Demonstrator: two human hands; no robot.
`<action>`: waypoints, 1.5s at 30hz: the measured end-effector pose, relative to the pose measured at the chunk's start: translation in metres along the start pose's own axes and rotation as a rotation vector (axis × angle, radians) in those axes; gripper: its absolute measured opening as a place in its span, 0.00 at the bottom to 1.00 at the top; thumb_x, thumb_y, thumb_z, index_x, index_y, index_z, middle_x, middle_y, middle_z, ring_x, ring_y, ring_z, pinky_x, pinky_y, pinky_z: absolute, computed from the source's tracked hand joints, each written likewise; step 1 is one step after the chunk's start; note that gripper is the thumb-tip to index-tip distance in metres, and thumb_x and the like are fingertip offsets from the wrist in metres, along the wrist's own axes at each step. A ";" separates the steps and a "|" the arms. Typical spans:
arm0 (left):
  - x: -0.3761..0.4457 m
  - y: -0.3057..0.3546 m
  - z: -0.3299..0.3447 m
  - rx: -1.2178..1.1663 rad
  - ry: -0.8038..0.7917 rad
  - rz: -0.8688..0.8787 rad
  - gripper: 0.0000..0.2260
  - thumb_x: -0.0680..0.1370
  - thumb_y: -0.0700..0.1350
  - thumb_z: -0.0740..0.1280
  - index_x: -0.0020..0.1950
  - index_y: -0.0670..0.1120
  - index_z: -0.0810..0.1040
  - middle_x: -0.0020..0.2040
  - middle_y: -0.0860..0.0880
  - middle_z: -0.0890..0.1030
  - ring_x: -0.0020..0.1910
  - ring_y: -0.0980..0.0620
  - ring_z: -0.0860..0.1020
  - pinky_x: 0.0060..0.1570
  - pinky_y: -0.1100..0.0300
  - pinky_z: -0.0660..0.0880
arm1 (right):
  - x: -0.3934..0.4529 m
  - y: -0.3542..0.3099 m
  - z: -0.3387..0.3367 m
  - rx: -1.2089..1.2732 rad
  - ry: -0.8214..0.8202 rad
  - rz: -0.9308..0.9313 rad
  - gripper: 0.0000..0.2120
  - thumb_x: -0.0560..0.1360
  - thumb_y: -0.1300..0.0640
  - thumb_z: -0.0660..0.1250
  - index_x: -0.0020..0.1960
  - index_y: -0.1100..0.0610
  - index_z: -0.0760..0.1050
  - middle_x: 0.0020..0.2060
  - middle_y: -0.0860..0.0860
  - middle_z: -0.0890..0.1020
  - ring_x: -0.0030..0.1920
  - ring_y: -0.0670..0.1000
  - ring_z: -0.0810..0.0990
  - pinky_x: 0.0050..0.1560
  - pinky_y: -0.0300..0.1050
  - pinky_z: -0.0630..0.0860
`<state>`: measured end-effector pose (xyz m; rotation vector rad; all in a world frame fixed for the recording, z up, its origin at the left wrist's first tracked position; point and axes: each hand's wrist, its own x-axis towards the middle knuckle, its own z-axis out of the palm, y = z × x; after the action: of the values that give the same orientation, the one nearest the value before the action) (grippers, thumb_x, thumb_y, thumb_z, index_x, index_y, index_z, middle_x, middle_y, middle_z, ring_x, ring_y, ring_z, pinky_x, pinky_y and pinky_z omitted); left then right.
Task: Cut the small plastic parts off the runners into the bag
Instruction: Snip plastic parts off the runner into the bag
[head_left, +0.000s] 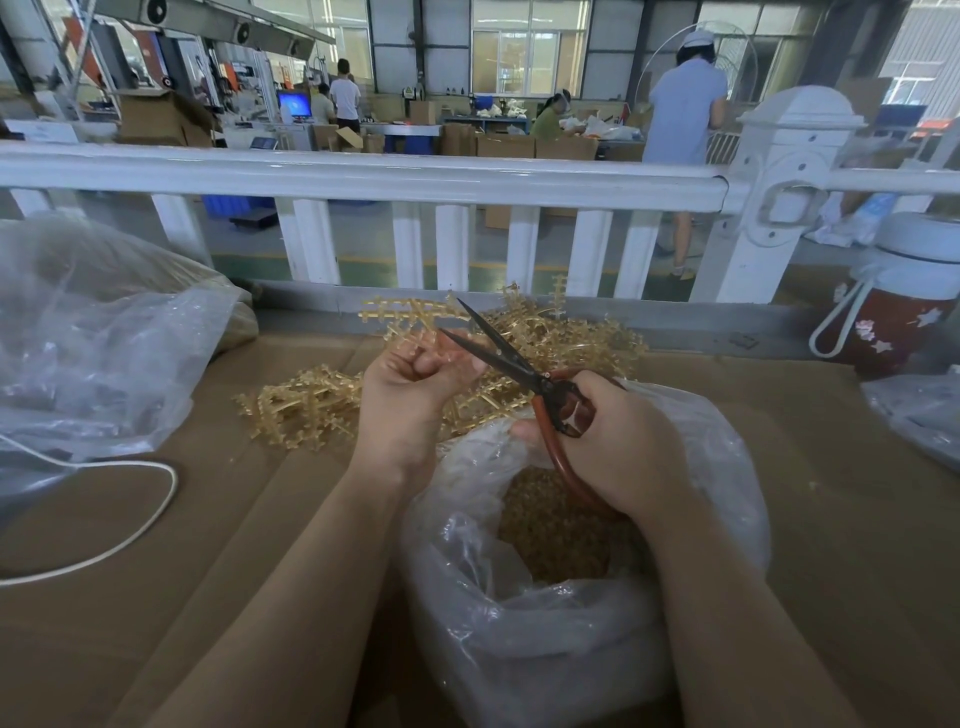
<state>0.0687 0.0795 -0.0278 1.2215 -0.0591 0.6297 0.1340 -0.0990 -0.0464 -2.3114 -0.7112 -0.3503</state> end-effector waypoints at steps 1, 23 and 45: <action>0.000 0.000 0.000 0.006 0.005 0.006 0.18 0.73 0.27 0.69 0.31 0.47 0.71 0.32 0.47 0.70 0.30 0.56 0.74 0.34 0.66 0.74 | 0.000 0.000 0.000 0.000 -0.004 -0.002 0.30 0.61 0.18 0.60 0.52 0.37 0.73 0.38 0.31 0.76 0.40 0.32 0.72 0.36 0.31 0.64; -0.003 0.004 0.001 -0.011 0.034 -0.015 0.18 0.73 0.29 0.69 0.29 0.47 0.72 0.31 0.46 0.73 0.28 0.58 0.76 0.30 0.68 0.73 | 0.000 -0.005 -0.001 -0.031 0.042 -0.015 0.28 0.61 0.19 0.62 0.47 0.38 0.76 0.35 0.31 0.76 0.37 0.34 0.74 0.34 0.29 0.64; -0.004 -0.002 0.001 0.221 -0.030 0.027 0.13 0.76 0.34 0.69 0.38 0.50 0.85 0.38 0.47 0.85 0.40 0.49 0.80 0.43 0.58 0.75 | -0.001 -0.004 -0.002 -0.084 0.109 -0.072 0.34 0.61 0.17 0.56 0.46 0.44 0.75 0.38 0.38 0.79 0.39 0.36 0.75 0.35 0.30 0.67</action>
<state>0.0667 0.0762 -0.0310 1.4455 -0.0311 0.6540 0.1307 -0.0987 -0.0432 -2.3289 -0.7389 -0.5443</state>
